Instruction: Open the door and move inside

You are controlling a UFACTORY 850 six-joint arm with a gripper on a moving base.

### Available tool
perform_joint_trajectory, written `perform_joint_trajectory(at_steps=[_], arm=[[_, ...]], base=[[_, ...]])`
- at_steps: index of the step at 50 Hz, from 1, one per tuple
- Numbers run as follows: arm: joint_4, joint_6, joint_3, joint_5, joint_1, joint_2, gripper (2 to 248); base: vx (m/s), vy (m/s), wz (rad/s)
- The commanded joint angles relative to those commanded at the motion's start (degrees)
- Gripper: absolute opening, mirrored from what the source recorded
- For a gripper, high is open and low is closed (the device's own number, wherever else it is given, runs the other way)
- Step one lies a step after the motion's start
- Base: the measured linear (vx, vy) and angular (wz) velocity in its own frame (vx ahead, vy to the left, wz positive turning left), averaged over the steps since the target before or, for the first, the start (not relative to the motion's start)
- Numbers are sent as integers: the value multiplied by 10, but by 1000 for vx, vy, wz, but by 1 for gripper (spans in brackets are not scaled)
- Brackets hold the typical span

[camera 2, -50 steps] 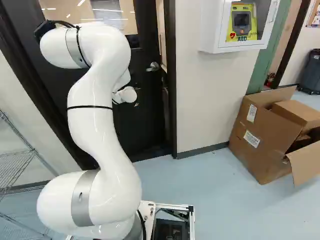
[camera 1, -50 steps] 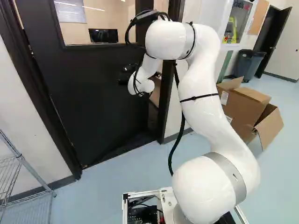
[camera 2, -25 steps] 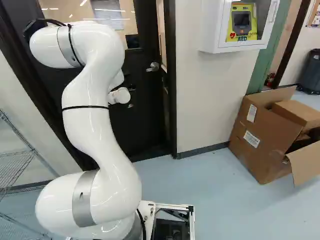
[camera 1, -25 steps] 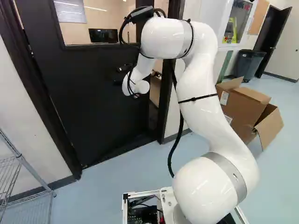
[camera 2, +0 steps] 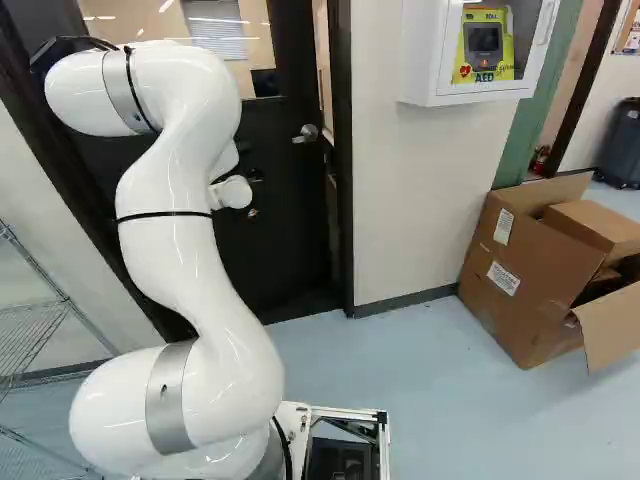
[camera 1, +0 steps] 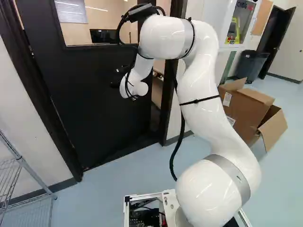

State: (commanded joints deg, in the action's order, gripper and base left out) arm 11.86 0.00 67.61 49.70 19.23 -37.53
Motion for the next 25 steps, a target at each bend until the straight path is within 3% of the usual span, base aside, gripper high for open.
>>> perform_joint_trajectory(at_steps=[25], arm=[[0,0,44,0,-1,-32,247]], base=[[0,0,0]])
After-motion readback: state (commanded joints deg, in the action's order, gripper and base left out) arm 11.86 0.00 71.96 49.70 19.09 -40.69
